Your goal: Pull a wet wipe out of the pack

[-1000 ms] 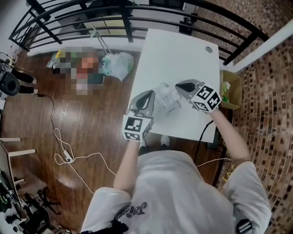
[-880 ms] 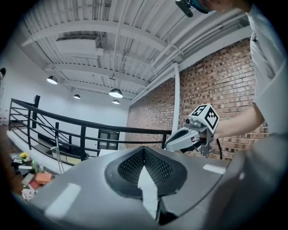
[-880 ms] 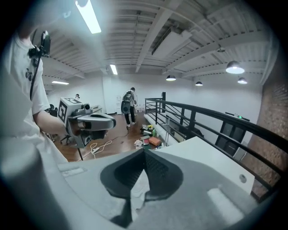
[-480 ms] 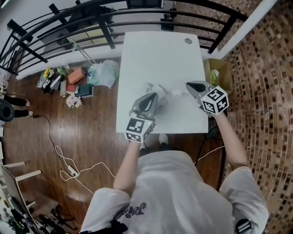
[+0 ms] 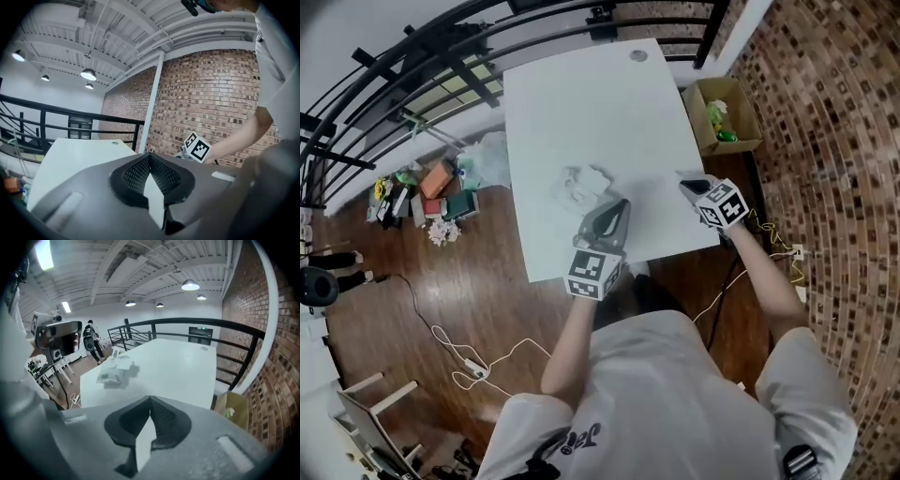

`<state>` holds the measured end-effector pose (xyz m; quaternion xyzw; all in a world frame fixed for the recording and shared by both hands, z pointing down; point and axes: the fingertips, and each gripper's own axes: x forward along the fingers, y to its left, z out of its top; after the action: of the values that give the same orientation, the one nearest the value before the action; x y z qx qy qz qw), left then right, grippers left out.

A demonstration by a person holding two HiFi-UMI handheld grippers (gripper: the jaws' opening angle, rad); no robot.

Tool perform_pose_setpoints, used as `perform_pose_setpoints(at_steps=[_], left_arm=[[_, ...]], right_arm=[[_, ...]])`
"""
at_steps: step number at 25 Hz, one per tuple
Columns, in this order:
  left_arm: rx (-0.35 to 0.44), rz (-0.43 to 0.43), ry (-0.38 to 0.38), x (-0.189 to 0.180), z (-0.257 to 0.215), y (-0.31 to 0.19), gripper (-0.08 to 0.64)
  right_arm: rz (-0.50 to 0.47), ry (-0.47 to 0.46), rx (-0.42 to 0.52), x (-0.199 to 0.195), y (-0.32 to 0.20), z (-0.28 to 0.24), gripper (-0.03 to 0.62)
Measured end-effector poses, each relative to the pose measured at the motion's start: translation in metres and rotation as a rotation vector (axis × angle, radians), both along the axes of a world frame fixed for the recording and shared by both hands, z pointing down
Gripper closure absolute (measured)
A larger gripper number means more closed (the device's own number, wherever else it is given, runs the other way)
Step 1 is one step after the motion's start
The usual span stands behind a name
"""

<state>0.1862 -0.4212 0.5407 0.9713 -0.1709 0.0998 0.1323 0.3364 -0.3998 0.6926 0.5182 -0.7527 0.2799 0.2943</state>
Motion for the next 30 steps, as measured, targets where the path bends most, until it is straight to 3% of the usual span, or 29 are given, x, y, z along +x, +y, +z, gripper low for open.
perform_pose_setpoints(at_steps=[5,13,17,22,26,30], left_arm=[[-0.031,0.011,-0.026,-0.003,0.016,0.008,0.543],[0.03,-0.054,0.019,-0.042,-0.02,-0.012,0.543],[0.068,-0.124,0.082,-0.08,-0.047,-0.032,0.543],[0.059,-0.192,0.106,-0.134,-0.043,-0.038,0.543],[0.067,-0.215,0.103,-0.165,-0.053,-0.032,0.543],[0.13,-0.268,0.159,-0.169,-0.089,-0.024,0.543]], right_arm=[[0.037,0.034,-0.067,0.005,0.015,0.032,0.598],[0.099,0.023,0.145,-0.017,-0.008,-0.054,0.565],[0.091,-0.012,0.247,-0.06,-0.024,-0.107,0.578],[0.074,-0.073,0.323,-0.135,-0.024,-0.14,0.584],[0.153,-0.183,0.394,-0.189,-0.021,-0.17,0.598],[0.222,-0.282,0.512,-0.214,-0.013,-0.22,0.6]])
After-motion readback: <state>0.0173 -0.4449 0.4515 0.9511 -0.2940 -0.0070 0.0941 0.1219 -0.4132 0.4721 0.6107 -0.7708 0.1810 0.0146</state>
